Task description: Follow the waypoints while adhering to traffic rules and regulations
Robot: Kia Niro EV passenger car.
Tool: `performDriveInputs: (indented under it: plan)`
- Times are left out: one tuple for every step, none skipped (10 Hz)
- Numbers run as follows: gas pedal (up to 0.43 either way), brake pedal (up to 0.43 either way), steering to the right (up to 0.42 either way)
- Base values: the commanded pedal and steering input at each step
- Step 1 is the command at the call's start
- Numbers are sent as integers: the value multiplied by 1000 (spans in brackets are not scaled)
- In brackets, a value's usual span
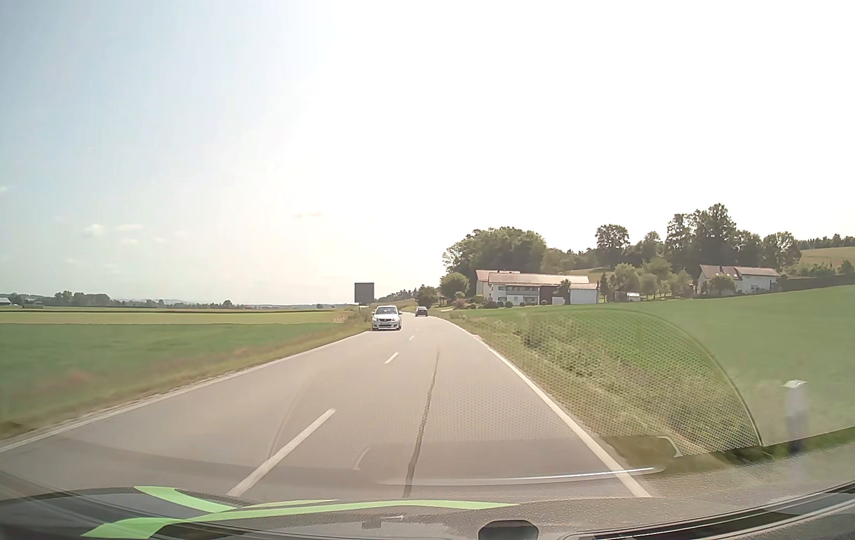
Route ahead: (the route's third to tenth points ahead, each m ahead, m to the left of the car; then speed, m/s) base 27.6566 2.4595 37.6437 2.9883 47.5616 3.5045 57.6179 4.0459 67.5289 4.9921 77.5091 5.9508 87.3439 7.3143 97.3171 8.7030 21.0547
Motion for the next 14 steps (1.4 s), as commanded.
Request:
performDriveInputs:
  plan:
    - [189,0,-12]
    - [177,0,-12]
    - [177,0,-12]
    - [177,0,-12]
    - [177,0,-12]
    - [177,0,-12]
    - [177,0,-12]
    - [177,0,-12]
    - [177,0,-12]
    - [169,0,-12]
    - [157,0,-11]
    - [157,0,-10]
    - [157,0,-10]
    - [157,0,-9]
